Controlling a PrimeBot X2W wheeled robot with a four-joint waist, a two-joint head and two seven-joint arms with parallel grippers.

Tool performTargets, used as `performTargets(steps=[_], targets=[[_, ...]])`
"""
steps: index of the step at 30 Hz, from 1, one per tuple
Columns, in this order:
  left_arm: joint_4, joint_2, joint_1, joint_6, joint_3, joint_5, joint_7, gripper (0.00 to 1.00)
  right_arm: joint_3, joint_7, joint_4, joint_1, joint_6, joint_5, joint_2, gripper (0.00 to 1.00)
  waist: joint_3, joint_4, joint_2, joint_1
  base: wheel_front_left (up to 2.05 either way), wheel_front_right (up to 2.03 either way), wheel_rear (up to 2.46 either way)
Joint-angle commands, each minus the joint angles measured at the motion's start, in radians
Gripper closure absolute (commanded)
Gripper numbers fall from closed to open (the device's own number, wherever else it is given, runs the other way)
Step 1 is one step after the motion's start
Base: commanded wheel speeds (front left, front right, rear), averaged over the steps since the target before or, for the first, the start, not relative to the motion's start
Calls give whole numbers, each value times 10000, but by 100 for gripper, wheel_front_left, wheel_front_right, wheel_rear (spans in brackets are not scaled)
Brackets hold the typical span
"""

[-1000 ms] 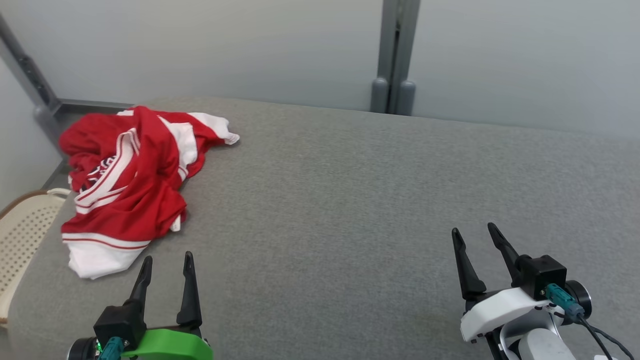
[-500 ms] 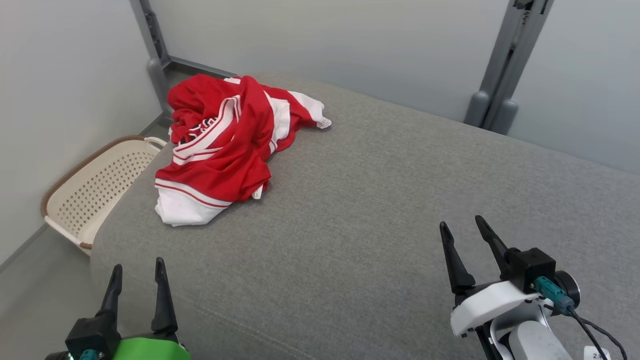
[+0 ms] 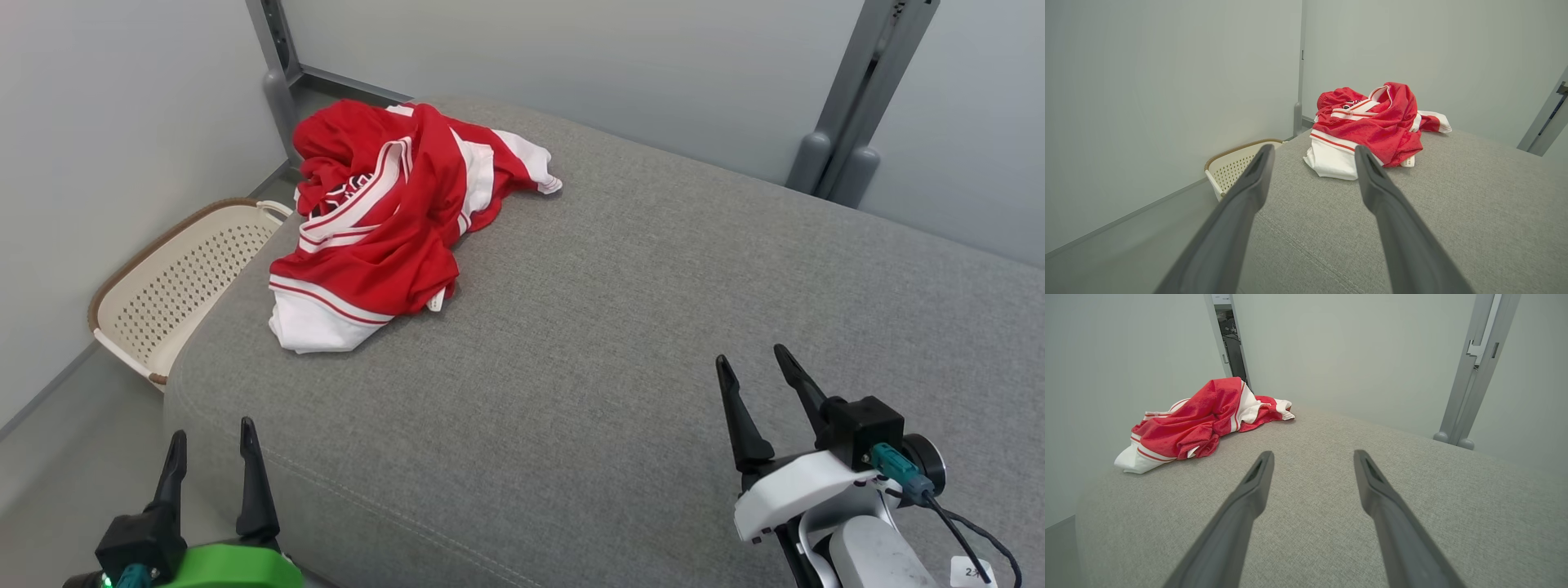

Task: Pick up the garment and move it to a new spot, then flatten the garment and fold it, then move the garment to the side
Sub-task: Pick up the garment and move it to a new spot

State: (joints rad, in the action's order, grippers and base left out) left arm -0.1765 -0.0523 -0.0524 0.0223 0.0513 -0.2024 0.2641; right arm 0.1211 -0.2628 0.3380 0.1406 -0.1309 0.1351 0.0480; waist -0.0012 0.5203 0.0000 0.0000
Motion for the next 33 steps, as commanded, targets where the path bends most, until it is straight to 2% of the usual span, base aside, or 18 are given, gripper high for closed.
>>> performTargets(steps=[1,7,14,20,26,33], targets=[[-214,-54,404,52,3,-110,7,0,-61,-30,-21,-7,3,-79,42,0,46,-28,0,0,0,0,0],[-2022,-288,2191,504,-126,-475,-632,0,-161,75,-215,-128,3,-328,40,0,370,-287,0,0,0,0,0],[-4485,-515,4703,484,164,-1166,-1794,0,232,622,-804,264,3,-880,46,0,1376,-1599,0,0,0,0,0],[-5967,-878,6498,551,736,-2011,-2621,0,616,1078,-1417,604,3,-1336,45,0,2352,-2708,0,0,0,0,0],[-7069,-1490,7595,309,1136,-2440,-3611,0,954,1273,-1887,878,8,-1477,45,0,3115,-3556,0,0,0,0,0],[-8100,-1984,7928,-176,979,-2303,-4853,0,1103,1208,-1946,972,8,-1420,40,0,3427,-3966,0,0,0,0,0]])
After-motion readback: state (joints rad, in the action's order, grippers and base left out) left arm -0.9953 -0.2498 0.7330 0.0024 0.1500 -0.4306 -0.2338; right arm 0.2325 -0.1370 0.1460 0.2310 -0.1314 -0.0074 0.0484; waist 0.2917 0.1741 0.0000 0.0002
